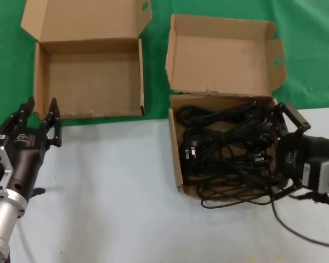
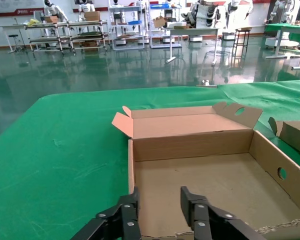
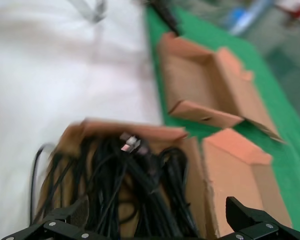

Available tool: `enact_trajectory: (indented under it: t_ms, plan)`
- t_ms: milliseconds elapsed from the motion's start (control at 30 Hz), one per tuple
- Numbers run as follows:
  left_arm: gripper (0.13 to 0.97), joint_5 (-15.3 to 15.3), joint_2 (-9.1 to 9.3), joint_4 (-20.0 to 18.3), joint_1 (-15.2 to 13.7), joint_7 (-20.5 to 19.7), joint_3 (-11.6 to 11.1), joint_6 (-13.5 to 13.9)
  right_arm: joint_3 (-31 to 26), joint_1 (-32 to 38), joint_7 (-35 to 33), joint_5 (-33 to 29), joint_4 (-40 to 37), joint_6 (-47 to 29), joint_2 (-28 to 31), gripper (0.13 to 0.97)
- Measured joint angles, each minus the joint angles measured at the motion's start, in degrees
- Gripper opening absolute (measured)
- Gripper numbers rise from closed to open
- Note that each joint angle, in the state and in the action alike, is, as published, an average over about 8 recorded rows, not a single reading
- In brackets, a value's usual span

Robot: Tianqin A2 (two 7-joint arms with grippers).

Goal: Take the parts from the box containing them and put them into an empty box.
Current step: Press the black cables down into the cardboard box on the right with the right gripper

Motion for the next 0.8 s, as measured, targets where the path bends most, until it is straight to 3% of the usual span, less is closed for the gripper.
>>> enact_trajectory:
  t_ms: [233, 467, 800]
  plan:
    - [0.297, 0.0, 0.00, 0.0, 0.0, 0.0, 0.0, 0.0, -3.5, 9.4, -5.6, -8.1, -3.2, -10.3, -2.4, 0.964]
    - [0.196, 0.0, 0.00, 0.0, 0.0, 0.0, 0.0, 0.0, -5.2, 14.7, -8.2, -12.9, -6.2, -14.8, -6.2, 0.962]
    - [0.159, 0.0, 0.00, 0.0, 0.0, 0.0, 0.0, 0.0, -6.3, 17.8, -11.3, -15.2, -10.4, -16.3, -11.4, 0.906]
